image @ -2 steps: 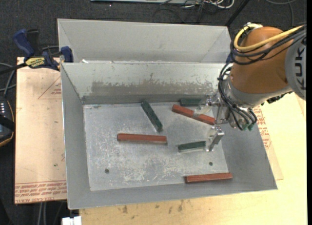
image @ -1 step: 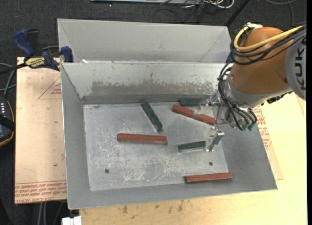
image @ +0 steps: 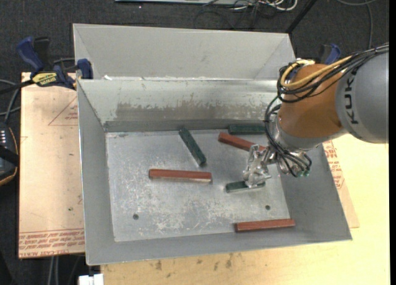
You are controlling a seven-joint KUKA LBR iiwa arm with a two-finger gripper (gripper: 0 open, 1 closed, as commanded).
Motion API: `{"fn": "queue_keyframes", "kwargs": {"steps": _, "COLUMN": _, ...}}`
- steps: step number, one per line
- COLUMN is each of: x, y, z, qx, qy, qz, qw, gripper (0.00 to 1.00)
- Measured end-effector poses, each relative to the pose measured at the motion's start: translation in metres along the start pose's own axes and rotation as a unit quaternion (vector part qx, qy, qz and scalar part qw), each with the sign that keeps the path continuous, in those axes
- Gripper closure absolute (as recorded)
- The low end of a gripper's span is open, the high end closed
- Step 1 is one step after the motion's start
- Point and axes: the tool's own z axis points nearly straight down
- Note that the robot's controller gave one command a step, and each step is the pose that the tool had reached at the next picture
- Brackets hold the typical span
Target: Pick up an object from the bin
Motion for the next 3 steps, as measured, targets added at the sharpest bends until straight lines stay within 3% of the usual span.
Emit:
{"fn": "queue_keyframes", "kwargs": {"steps": 1, "x": 0.000, "y": 0.000, "z": 0.000, "qx": 0.000, "qy": -0.0001, "qz": 0.000, "qw": 1.0000, "gripper": 0.00}}
{"fn": "queue_keyframes", "kwargs": {"steps": 2, "x": 0.000, "y": 0.000, "z": 0.000, "qx": 0.000, "qy": -0.0001, "qz": 0.000, "qw": 1.0000, "gripper": 0.00}}
{"fn": "queue_keyframes", "kwargs": {"steps": 3, "x": -0.003, "y": 0.001, "z": 0.027, "qx": 0.002, "qy": -0.0113, "qz": -0.085, "qw": 0.9963, "gripper": 1.00}}
